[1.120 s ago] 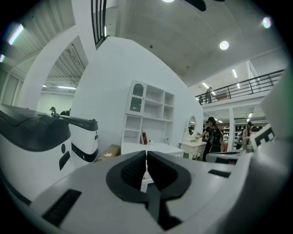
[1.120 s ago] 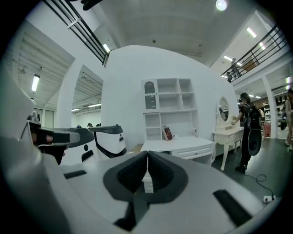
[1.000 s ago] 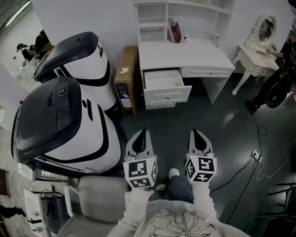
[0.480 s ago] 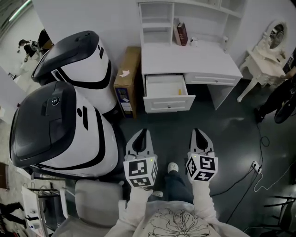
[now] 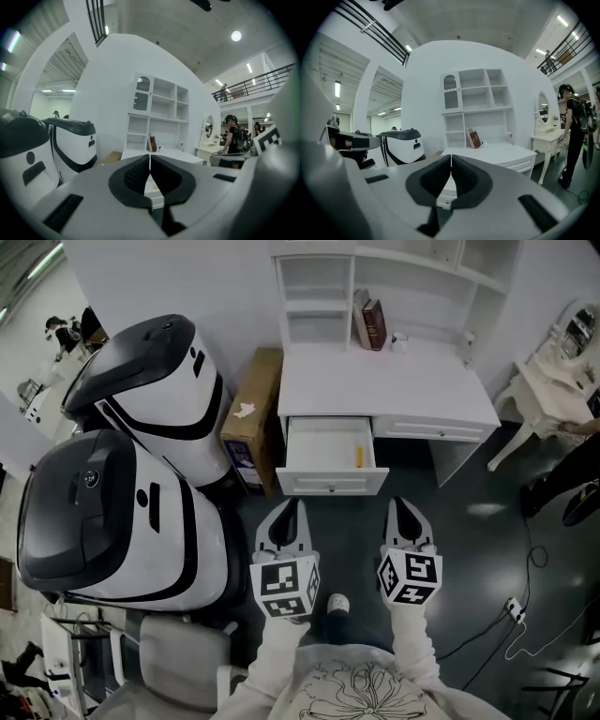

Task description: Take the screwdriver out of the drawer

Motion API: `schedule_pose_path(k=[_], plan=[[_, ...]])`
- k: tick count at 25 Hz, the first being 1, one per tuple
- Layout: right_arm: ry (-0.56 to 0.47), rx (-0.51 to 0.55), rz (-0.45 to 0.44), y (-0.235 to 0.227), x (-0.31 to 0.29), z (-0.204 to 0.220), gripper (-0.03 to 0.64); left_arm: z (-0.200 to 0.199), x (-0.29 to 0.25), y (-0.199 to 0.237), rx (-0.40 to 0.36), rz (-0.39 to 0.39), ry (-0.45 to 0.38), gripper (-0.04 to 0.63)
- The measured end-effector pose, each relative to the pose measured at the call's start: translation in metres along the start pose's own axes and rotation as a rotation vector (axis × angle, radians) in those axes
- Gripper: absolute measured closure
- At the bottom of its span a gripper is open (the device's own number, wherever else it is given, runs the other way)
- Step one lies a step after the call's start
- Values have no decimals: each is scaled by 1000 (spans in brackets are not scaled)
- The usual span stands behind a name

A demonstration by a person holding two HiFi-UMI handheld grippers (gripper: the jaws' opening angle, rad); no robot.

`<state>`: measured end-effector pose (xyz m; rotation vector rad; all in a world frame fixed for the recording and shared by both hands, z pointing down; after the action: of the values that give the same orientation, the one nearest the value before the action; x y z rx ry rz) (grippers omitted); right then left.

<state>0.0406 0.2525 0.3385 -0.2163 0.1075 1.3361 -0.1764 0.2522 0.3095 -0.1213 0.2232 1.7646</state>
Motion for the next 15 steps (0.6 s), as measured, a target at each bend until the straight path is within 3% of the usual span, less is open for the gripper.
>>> schedule_pose_path(k=[15], plan=[[41, -39, -6, -71, -67, 3, 611, 2, -89, -30, 0, -29, 44, 584]])
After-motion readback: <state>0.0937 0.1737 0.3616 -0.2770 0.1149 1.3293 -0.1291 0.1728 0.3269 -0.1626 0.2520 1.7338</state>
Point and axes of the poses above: the fingertips, and each gripper's own axes: x backward along the fingers, y to its left, z out of its underside, the point moved 6 cm from there along x, backward along the fingers, and after that the axes turned 5 degrees about -z, right-handed, at the moved point
